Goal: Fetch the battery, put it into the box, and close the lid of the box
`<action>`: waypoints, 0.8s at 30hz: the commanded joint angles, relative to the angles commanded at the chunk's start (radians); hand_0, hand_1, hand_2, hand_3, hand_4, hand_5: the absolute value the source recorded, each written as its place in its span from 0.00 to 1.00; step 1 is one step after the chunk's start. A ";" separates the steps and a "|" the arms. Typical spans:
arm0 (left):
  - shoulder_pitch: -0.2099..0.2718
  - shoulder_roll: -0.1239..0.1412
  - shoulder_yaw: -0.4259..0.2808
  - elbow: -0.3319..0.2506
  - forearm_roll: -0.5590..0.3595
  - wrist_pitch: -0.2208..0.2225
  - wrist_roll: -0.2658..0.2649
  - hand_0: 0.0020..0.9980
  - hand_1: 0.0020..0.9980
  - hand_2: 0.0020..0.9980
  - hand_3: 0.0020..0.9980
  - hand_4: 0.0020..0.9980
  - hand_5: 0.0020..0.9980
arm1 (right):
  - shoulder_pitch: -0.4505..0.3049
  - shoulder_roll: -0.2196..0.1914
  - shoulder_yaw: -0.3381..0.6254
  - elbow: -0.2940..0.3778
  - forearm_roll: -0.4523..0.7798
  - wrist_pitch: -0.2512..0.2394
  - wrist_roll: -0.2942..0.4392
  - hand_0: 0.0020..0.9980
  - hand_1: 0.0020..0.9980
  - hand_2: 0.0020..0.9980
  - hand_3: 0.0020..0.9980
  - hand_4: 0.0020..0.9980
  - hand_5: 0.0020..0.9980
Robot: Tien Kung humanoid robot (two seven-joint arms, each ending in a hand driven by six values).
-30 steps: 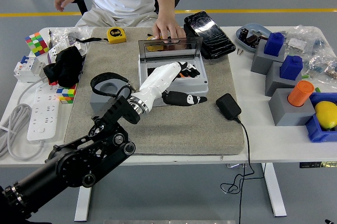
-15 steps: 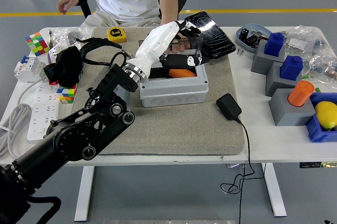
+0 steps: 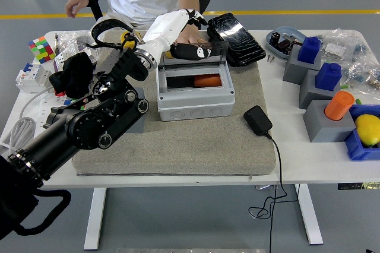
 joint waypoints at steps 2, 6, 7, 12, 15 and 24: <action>-0.011 0.000 0.024 0.012 0.005 -0.013 0.013 0.75 0.81 0.78 0.75 1.00 0.48 | 0.001 0.000 0.002 0.000 -0.001 0.000 0.000 0.55 0.59 0.58 0.55 0.92 0.47; -0.016 0.000 0.065 0.009 0.001 -0.031 0.032 0.73 0.81 0.77 0.75 1.00 0.48 | 0.000 -0.001 0.002 0.000 -0.001 -0.001 0.000 0.55 0.59 0.58 0.55 0.92 0.47; -0.016 0.000 0.075 0.008 -0.001 -0.036 0.037 0.73 0.81 0.77 0.75 1.00 0.48 | 0.000 -0.001 0.002 0.000 0.000 -0.001 0.000 0.55 0.59 0.58 0.55 0.92 0.47; -0.006 0.000 0.102 -0.011 -0.010 -0.060 0.061 0.70 0.79 0.76 0.74 1.00 0.48 | -0.002 -0.001 0.001 0.001 -0.002 -0.001 -0.001 0.55 0.59 0.58 0.55 0.92 0.47; 0.007 0.000 0.106 -0.033 -0.016 -0.070 0.072 0.70 0.79 0.76 0.74 1.00 0.48 | -0.002 -0.001 0.000 0.001 -0.003 -0.001 0.000 0.55 0.59 0.58 0.55 0.92 0.47; 0.066 0.001 0.112 -0.164 -0.032 -0.093 0.099 0.63 0.76 0.74 0.72 1.00 0.49 | -0.004 0.000 0.015 0.003 -0.017 -0.002 0.001 0.55 0.59 0.58 0.55 0.92 0.47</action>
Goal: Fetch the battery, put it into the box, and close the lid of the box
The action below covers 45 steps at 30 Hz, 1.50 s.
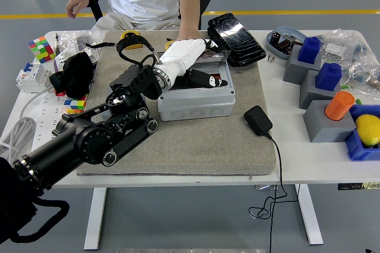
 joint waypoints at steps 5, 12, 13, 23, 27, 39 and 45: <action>0.039 0.040 0.019 -0.093 -0.028 -0.006 0.004 0.63 0.76 0.74 0.72 1.00 0.49 | -0.003 0.000 0.004 0.000 0.000 0.000 0.000 0.55 0.59 0.58 0.55 0.92 0.47; 0.069 0.074 0.033 -0.139 -0.053 -0.010 0.008 0.60 0.75 0.73 0.72 1.00 0.52 | -0.004 0.000 0.011 0.000 -0.003 0.000 0.000 0.55 0.59 0.58 0.55 0.92 0.47; 0.071 0.075 0.035 -0.139 -0.057 -0.013 0.010 0.60 0.75 0.73 0.72 1.00 0.52 | -0.004 0.000 0.011 0.000 -0.003 0.000 0.000 0.55 0.59 0.58 0.55 0.92 0.47; 0.105 0.094 0.029 -0.177 -0.070 -0.020 0.016 0.60 0.74 0.73 0.72 1.00 0.52 | -0.004 0.002 0.018 0.000 -0.005 -0.001 0.001 0.55 0.59 0.58 0.55 0.92 0.47; 0.128 0.103 -0.021 -0.226 -0.072 -0.013 0.010 0.59 0.74 0.73 0.72 1.00 0.53 | -0.005 0.001 0.017 0.000 -0.004 -0.001 0.000 0.55 0.59 0.58 0.55 0.92 0.47; 0.318 0.110 -0.315 -0.314 -0.165 0.087 -0.102 0.60 0.74 0.73 0.72 1.00 0.52 | -0.007 0.006 0.005 -0.005 0.006 -0.001 0.000 0.55 0.59 0.58 0.55 0.92 0.47; 0.403 0.103 -0.471 -0.315 -0.277 0.110 -0.139 0.59 0.74 0.73 0.71 1.00 0.52 | -0.004 0.004 0.000 -0.009 0.017 -0.001 -0.003 0.55 0.59 0.58 0.55 0.92 0.47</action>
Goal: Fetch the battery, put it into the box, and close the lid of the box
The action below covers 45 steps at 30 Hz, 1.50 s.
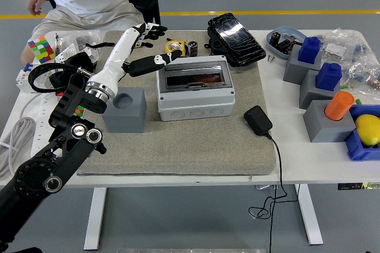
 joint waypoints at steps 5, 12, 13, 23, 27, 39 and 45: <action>0.071 -0.004 -0.139 -0.009 -0.028 -0.007 0.001 0.59 0.74 0.72 0.71 1.00 0.52 | 0.004 -0.003 0.011 0.000 -0.003 -0.002 0.000 0.55 0.59 0.58 0.55 0.92 0.47; 0.111 0.015 -0.221 0.001 -0.029 -0.009 0.004 0.59 0.73 0.72 0.71 1.00 0.52 | 0.000 -0.003 0.013 -0.002 -0.002 -0.002 -0.004 0.55 0.59 0.58 0.55 0.92 0.47; 0.116 0.019 -0.225 0.002 -0.031 -0.009 0.004 0.59 0.73 0.72 0.71 1.00 0.52 | 0.000 -0.002 0.014 -0.002 -0.002 -0.002 -0.004 0.55 0.59 0.58 0.55 0.92 0.47; 0.144 0.018 -0.241 0.005 -0.023 -0.018 0.011 0.60 0.73 0.72 0.71 1.00 0.51 | 0.006 -0.002 0.024 -0.002 -0.008 -0.005 -0.005 0.55 0.59 0.58 0.54 0.92 0.47; 0.142 0.016 -0.245 0.007 -0.019 -0.021 0.013 0.60 0.73 0.72 0.71 1.00 0.51 | 0.006 -0.002 0.023 -0.002 -0.008 -0.006 -0.005 0.55 0.59 0.58 0.54 0.92 0.47; 0.141 0.025 -0.266 0.012 -0.013 -0.032 0.019 0.61 0.73 0.72 0.71 1.00 0.49 | 0.027 0.001 0.000 -0.002 -0.003 -0.008 -0.008 0.55 0.59 0.58 0.54 0.92 0.48; 0.154 0.039 -0.248 0.013 -0.014 -0.033 0.019 0.61 0.73 0.71 0.71 1.00 0.49 | 0.021 -0.011 -0.009 -0.002 -0.001 -0.011 -0.010 0.55 0.59 0.58 0.54 0.92 0.48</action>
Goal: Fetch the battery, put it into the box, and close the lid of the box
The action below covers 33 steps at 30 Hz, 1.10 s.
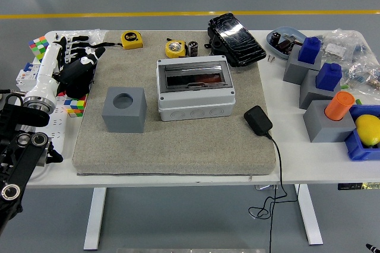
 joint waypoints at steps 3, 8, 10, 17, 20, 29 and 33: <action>0.011 -0.003 -0.004 -0.003 -0.001 0.001 -0.001 0.61 0.72 0.71 0.71 1.00 0.49 | -0.008 0.000 0.011 -0.002 -0.001 0.000 0.000 0.55 0.59 0.58 0.54 0.92 0.48; 0.013 -0.008 -0.005 0.004 0.007 -0.001 0.001 0.61 0.72 0.71 0.71 1.00 0.49 | -0.011 0.005 0.035 -0.003 -0.011 -0.001 0.004 0.55 0.59 0.58 0.54 0.92 0.48; 0.011 -0.008 -0.004 0.004 0.007 -0.001 0.001 0.61 0.72 0.71 0.71 1.00 0.49 | -0.014 0.007 0.037 -0.004 -0.009 -0.001 0.004 0.55 0.59 0.58 0.54 0.92 0.48; 0.015 -0.007 -0.005 0.001 0.009 -0.003 0.004 0.61 0.72 0.71 0.71 1.00 0.49 | -0.017 0.006 0.042 -0.005 -0.007 -0.003 0.005 0.55 0.59 0.58 0.54 0.92 0.48; 0.012 -0.008 -0.001 0.002 0.010 -0.004 0.005 0.61 0.72 0.71 0.71 1.00 0.49 | -0.015 0.004 0.041 -0.005 -0.006 -0.003 0.005 0.55 0.59 0.58 0.54 0.92 0.48; 0.015 -0.013 0.016 -0.003 0.010 -0.008 0.009 0.61 0.72 0.71 0.71 1.00 0.49 | -0.025 0.010 0.059 -0.007 -0.012 -0.003 0.008 0.55 0.59 0.58 0.54 0.92 0.48; 0.020 -0.015 0.021 -0.004 0.008 -0.009 0.009 0.61 0.72 0.71 0.71 1.00 0.49 | -0.030 0.012 0.063 -0.008 -0.014 -0.003 0.008 0.55 0.59 0.58 0.54 0.92 0.48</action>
